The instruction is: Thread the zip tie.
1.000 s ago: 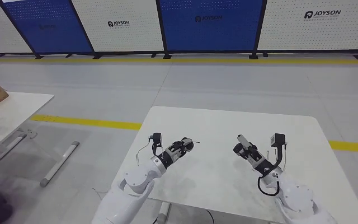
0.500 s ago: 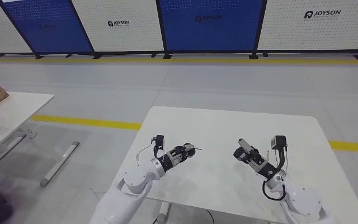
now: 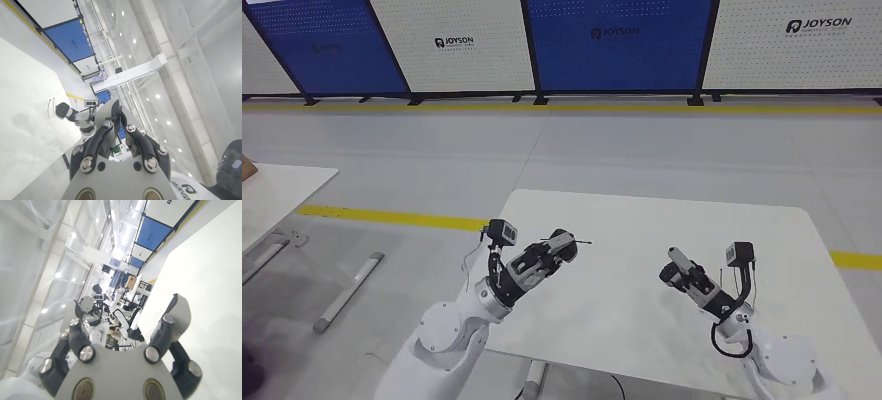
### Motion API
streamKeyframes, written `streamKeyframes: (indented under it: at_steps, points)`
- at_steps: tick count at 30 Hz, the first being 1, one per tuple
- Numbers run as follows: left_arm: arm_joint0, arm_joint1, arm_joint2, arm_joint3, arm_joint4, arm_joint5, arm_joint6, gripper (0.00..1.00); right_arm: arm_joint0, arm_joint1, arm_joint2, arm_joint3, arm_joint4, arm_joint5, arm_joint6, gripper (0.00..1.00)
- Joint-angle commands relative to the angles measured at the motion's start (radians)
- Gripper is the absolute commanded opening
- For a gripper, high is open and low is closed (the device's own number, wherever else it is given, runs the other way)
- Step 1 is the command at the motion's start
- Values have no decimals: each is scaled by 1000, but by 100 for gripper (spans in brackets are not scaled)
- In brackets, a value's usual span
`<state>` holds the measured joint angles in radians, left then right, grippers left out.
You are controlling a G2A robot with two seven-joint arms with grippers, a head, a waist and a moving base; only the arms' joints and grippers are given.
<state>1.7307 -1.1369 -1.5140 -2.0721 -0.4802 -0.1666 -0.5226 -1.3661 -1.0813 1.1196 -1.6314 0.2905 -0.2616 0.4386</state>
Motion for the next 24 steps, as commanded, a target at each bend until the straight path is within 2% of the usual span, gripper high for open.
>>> streamKeyframes:
  at_steps: [1, 4, 6, 8, 12, 19, 22, 24]
  points:
    - [16, 1, -10, -16, 4, 1, 1, 0, 0, 0, 0, 0, 0, 0, 0, 100]
    - [27, 3, -12, -11, 31, 14, 5, 0, 0, 0, 0, 0, 0, 0, 0, 100]
    - [24, 3, -2, 12, 72, 47, 20, 0, 0, 0, 0, 0, 0, 0, 0, 100]
    - [7, 3, 17, 34, 101, 84, 36, 0, 0, 0, 0, 0, 0, 0, 0, 100]
    - [-43, 1, 67, 129, 122, 129, 34, 0, 0, 0, 0, 0, 0, 0, 0, 100]
    - [-142, -7, 166, 308, 194, 172, 54, 0, 0, 0, 0, 0, 0, 0, 0, 100]
    - [-169, -10, 193, 359, 189, 171, 50, 0, 0, 0, 0, 0, 0, 0, 0, 100]
    - [-178, -11, 200, 375, 176, 167, 43, 0, 0, 0, 0, 0, 0, 0, 0, 100]
